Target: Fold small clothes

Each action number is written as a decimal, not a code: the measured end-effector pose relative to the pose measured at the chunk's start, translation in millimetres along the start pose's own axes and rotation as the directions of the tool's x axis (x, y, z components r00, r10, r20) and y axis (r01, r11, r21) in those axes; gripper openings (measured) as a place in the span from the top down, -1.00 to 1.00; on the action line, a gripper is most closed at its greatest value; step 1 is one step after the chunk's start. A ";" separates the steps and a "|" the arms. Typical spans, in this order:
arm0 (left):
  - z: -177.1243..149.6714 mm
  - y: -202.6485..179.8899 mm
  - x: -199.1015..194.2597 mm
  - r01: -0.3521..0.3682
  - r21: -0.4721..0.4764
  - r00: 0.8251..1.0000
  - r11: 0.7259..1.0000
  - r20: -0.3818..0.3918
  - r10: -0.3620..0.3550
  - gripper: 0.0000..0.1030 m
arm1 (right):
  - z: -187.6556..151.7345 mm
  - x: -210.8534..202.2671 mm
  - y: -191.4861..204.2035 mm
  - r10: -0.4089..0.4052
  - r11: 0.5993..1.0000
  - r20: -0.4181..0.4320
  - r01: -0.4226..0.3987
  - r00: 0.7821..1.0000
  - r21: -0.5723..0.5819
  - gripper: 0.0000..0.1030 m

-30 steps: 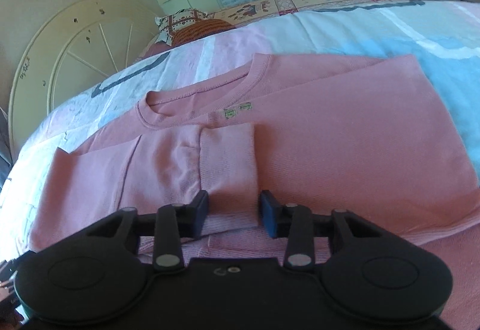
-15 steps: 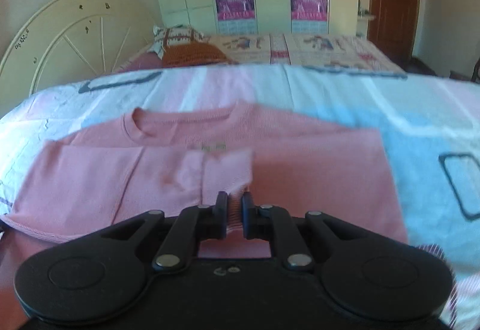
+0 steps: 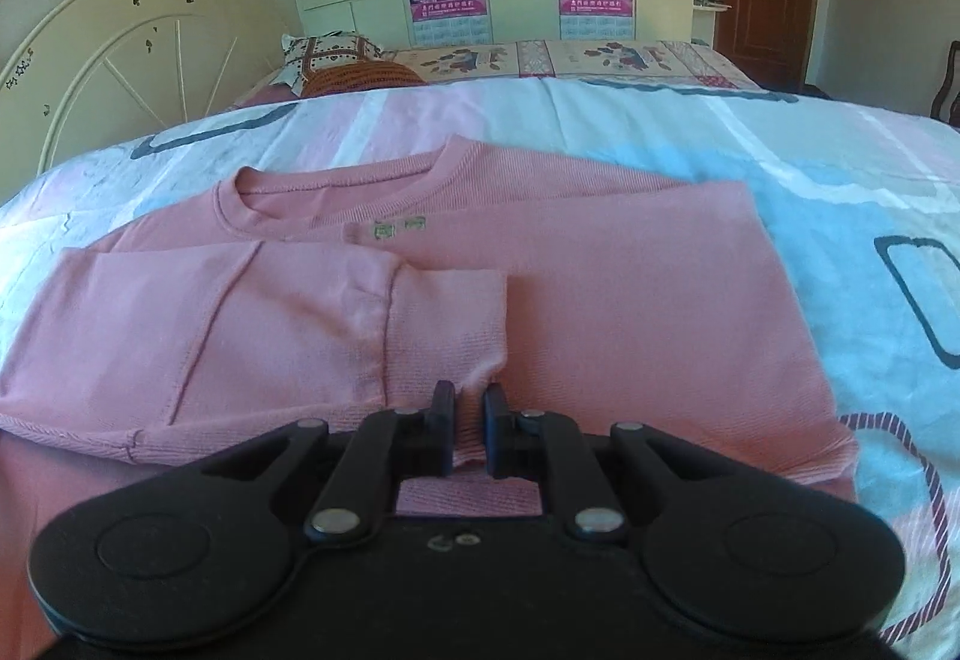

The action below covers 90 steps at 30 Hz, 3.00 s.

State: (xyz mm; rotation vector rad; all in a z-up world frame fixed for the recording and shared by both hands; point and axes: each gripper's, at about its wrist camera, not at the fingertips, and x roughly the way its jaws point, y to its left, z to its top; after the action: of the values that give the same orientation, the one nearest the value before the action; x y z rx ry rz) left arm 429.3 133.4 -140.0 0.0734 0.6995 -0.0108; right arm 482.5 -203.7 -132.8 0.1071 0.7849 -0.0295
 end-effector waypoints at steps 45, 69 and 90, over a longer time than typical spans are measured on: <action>65.6 -84.8 70.3 0.238 0.043 0.971 0.970 -0.012 -0.238 -0.25 | 40.1 54.7 118.0 0.198 0.949 -0.004 -0.192 0.980 -0.249 0.50; 16.3 -91.4 -8.2 0.236 0.020 0.972 0.972 -0.007 -0.236 -0.25 | -13.7 -24.0 53.1 0.090 0.977 -0.003 -0.089 0.996 -0.194 0.66; -2.7 -59.5 -7.2 0.063 -0.005 0.996 0.998 -0.057 -0.063 -0.25 | -17.0 -9.7 11.5 -0.013 0.989 -0.030 0.009 0.999 -0.144 0.54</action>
State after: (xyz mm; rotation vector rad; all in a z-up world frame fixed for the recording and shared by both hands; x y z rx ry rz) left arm 420.0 74.2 -141.3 0.0485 0.7588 -0.0679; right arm 464.4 -190.6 -136.9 -0.0340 0.8164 0.0187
